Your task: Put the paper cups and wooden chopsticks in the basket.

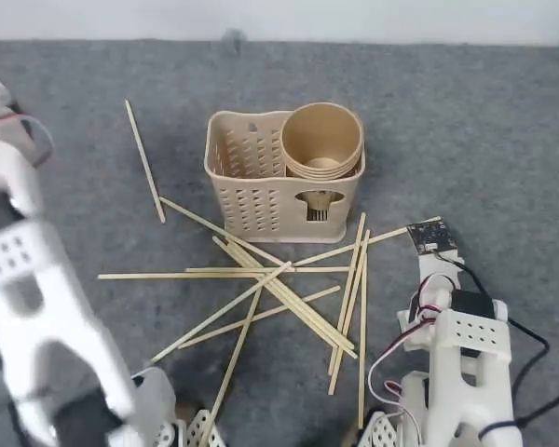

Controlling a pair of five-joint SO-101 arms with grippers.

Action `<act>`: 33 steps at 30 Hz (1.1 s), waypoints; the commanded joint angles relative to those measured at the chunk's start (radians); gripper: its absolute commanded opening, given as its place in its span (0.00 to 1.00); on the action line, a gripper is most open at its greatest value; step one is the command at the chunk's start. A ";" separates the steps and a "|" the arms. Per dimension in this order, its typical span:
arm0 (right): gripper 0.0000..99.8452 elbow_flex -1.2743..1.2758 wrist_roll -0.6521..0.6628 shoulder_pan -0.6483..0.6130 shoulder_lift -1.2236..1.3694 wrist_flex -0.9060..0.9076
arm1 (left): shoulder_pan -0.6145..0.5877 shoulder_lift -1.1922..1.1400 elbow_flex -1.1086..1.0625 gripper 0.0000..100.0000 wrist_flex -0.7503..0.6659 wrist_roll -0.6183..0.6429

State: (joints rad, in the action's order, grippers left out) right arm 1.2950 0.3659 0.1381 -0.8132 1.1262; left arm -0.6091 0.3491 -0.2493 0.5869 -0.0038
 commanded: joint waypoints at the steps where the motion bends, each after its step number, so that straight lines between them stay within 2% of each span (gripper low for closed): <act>1: 0.01 -0.006 0.002 0.012 -0.021 -0.010 | -0.044 -0.201 0.222 0.01 0.051 -0.012; 6: 0.01 -0.006 0.002 0.012 -0.021 -0.010 | -0.078 -0.500 0.535 0.01 0.121 -0.012; 13: 0.01 -0.006 0.002 0.012 -0.021 -0.010 | -0.084 -0.970 0.960 0.01 0.121 -0.069; 23: 0.01 -0.006 0.002 0.008 -0.021 -0.012 | -0.120 -1.553 1.639 0.01 0.124 -0.078; 27: 0.01 -0.006 0.002 0.007 -0.021 -0.012 | -0.137 -1.672 1.751 0.01 0.138 -0.150; 33: 0.01 -0.006 0.002 0.005 -0.021 -0.012 | -0.176 -1.769 1.759 0.01 0.137 -0.195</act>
State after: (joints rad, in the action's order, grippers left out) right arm 1.2950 0.3659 0.1381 -0.8132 1.1262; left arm -0.7672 -1.4200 1.4630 0.7204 -0.1772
